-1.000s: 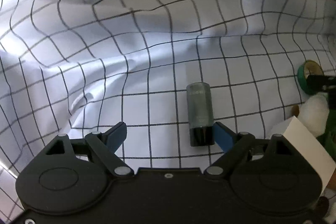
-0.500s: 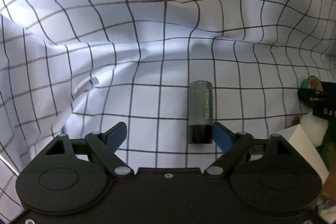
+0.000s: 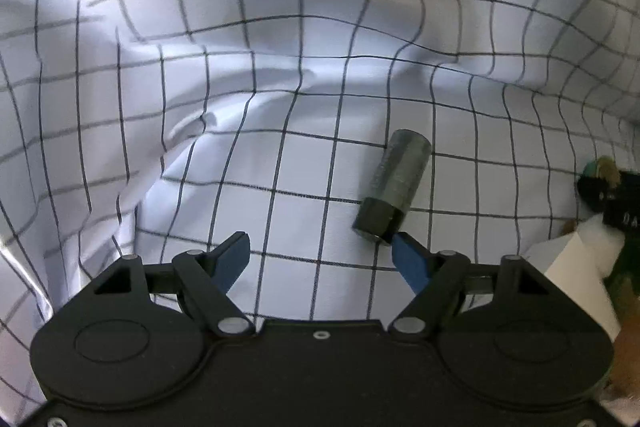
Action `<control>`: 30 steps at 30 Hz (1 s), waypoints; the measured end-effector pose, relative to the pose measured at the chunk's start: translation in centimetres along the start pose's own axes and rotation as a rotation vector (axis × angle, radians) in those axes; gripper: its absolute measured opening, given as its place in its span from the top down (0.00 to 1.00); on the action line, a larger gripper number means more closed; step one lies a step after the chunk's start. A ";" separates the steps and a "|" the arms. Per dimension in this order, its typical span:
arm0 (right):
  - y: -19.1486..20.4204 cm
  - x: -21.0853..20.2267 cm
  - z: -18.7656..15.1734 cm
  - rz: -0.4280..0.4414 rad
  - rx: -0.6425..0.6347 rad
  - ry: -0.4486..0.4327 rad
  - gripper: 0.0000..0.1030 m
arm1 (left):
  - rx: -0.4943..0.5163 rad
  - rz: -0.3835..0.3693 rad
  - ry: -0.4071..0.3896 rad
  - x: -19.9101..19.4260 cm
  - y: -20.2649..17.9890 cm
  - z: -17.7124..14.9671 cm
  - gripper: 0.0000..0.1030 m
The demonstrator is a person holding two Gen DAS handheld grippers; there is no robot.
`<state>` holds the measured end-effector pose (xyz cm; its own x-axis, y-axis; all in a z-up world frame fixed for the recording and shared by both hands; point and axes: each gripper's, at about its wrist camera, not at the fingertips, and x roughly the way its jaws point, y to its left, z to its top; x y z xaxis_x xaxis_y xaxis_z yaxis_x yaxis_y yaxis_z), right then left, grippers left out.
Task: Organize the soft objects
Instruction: 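Grasp the dark cylinder with the left tool while the right tool grasps the tape roll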
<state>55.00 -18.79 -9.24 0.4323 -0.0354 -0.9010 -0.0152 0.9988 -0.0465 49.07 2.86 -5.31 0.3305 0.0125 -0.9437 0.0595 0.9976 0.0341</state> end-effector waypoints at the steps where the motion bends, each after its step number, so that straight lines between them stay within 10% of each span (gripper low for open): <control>1: -0.1 -0.1 0.0 -0.002 -0.001 0.000 0.54 | -0.026 -0.014 0.011 0.0 0.2 0.0 0.28; 9: -0.3 -0.6 -0.6 -0.007 0.000 -0.006 0.54 | -0.406 -0.230 0.090 0.3 1.3 0.6 0.28; 17: -0.5 -0.8 -1.3 0.005 0.001 -0.021 0.54 | -0.664 -0.232 0.076 2.8 0.6 1.3 0.28; 30: -1.4 -1.5 -2.0 0.012 -0.002 -0.036 0.54 | -0.682 -0.160 0.029 3.6 0.1 2.4 0.34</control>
<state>52.60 -20.16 -8.67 0.4640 -0.0218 -0.8856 -0.0229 0.9991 -0.0365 52.52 2.82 -7.87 0.3415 -0.1456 -0.9285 -0.5022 0.8068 -0.3113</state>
